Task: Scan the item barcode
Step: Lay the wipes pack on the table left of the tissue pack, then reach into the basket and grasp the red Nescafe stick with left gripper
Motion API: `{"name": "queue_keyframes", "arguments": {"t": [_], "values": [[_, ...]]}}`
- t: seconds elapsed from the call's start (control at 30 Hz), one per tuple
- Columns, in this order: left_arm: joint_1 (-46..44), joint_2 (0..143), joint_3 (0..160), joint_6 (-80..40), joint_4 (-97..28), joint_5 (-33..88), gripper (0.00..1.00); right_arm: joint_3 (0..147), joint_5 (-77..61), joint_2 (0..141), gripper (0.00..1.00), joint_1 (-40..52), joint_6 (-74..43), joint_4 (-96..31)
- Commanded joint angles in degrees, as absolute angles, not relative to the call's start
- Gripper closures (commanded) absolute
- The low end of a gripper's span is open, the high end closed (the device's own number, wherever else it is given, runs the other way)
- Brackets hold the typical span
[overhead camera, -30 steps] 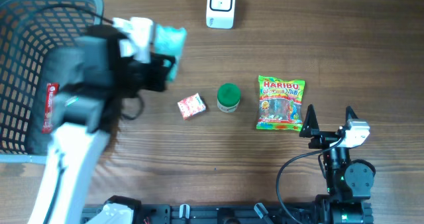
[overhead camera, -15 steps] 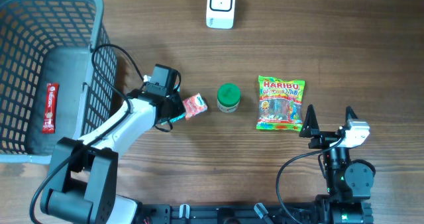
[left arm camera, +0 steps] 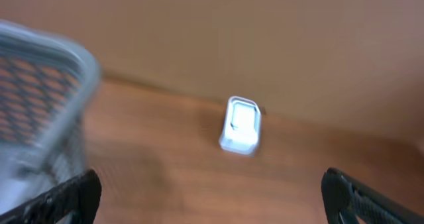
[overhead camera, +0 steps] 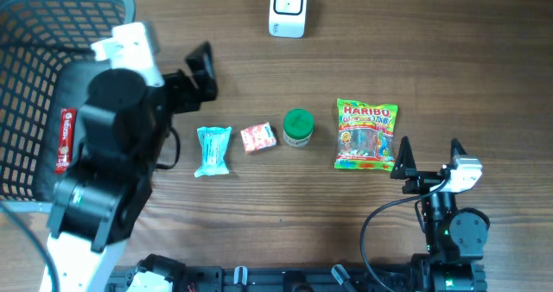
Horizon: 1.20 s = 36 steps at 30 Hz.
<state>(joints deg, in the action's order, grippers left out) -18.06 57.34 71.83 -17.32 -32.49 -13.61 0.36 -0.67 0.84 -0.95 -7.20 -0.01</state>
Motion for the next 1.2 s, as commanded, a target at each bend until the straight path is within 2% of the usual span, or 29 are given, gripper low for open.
{"name": "queue_keyframes", "arguments": {"t": [0.0, 0.1, 0.27, 0.37, 0.43, 0.6, 0.8, 0.9, 1.07, 1.13, 1.17], "values": [[-18.04, 54.37, 72.07, -13.65, -27.44, -32.47, 0.00, 0.30, -1.32, 0.54, 0.00, -0.71, -6.39, 0.16], [-13.43, 53.15, 72.07, -13.67, -21.15, -43.35, 0.00, 0.30, -1.32, 0.54, 0.00, -0.71, -6.37, 0.16], [2.63, 55.18, 72.07, -14.46, -20.56, -44.23, 0.00, 0.30, -1.32, 0.54, 0.00, -0.71, -6.39, 0.16], [14.02, 58.98, 72.07, -21.87, -25.21, -41.43, 0.00, 0.30, -1.32, 0.54, 0.00, -0.71, -6.37, 0.19], [20.36, 62.92, 72.05, -27.59, -31.53, -32.36, 0.00, 0.30, -1.32, 0.54, 0.00, -0.71, -6.37, 0.16], [28.10, 74.56, 72.01, -35.00, -34.50, -21.96, 0.00, 0.30, -1.32, 0.54, 0.00, -0.71, -6.37, 0.16], [28.38, 89.21, 72.01, -34.30, -38.61, -20.58, 0.00, 0.30, -1.32, 0.54, 0.00, -0.71, -6.37, 0.16], [28.40, 98.48, 71.96, -27.29, -37.98, -19.68, 0.15, 0.30, -1.32, 0.54, 0.00, -0.71, -6.37, 0.16], [28.49, 107.70, 71.77, -6.28, -33.56, -9.28, 0.25, 0.30, -1.32, 0.54, 0.00, -0.71, -6.37, 0.16], [29.15, 107.74, 71.13, 0.95, -32.51, -8.58, 0.00, 0.30, -1.32, 0.54, 0.00, -0.71, -6.37, 0.16], [29.71, 107.74, 71.13, 2.68, -32.53, -8.58, 0.00, 0.30, -1.32, 0.54, 0.00, -0.71, -6.37, 0.16]]}}
